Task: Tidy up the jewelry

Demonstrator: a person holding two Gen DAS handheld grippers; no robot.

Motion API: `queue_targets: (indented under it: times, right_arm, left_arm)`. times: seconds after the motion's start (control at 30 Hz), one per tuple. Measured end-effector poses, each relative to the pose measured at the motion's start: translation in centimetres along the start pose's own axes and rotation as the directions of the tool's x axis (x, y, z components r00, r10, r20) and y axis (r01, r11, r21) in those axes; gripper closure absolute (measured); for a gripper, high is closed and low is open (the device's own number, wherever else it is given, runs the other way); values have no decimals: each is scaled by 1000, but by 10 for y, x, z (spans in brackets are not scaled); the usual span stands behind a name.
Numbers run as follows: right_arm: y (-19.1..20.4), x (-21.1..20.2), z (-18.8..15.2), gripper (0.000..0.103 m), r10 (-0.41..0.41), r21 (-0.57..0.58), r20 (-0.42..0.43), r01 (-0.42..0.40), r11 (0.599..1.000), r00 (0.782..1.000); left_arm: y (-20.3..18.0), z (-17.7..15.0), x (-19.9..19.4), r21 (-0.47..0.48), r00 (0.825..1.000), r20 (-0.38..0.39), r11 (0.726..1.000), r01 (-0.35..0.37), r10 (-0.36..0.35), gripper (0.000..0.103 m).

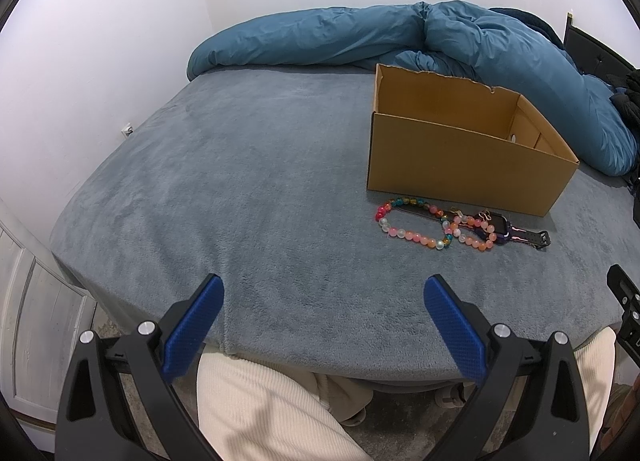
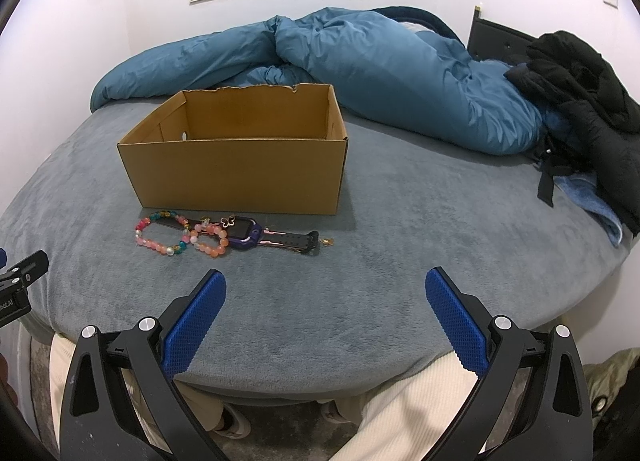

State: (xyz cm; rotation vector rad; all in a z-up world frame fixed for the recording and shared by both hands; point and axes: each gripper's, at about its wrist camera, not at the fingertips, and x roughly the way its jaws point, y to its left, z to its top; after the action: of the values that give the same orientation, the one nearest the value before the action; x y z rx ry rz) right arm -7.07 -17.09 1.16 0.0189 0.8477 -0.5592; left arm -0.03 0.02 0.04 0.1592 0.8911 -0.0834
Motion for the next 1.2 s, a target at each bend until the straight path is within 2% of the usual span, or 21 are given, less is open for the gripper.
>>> queue_targets:
  times: [1.2]
  right_arm:
    - [2, 0, 1, 7, -1, 1, -4, 1, 1000, 1000]
  left_arm:
    - [-5, 3, 2, 2, 1000, -4, 1000, 4, -4, 4]
